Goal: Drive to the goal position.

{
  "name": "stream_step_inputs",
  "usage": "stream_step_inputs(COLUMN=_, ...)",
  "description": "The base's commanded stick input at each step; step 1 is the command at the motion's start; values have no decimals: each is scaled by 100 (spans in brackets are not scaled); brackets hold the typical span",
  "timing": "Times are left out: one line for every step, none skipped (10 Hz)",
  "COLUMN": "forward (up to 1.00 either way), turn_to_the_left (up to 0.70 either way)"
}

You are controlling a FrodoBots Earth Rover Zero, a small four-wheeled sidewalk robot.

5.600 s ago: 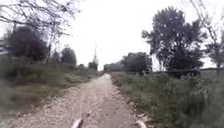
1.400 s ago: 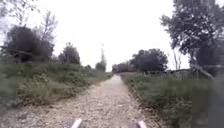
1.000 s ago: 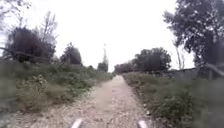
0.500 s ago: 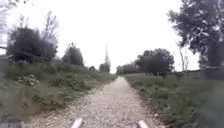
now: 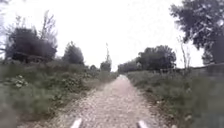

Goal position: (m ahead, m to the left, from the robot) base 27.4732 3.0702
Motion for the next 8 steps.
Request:
stream_step_inputs(forward=70, turn_to_the_left=0)
stream_step_inputs(forward=70, turn_to_the_left=-31)
stream_step_inputs(forward=70, turn_to_the_left=-30)
stream_step_inputs(forward=70, turn_to_the_left=-1)
stream_step_inputs(forward=70, turn_to_the_left=0)
stream_step_inputs(forward=70, turn_to_the_left=0)
stream_step_inputs(forward=70, turn_to_the_left=0)
stream_step_inputs(forward=70, turn_to_the_left=0)
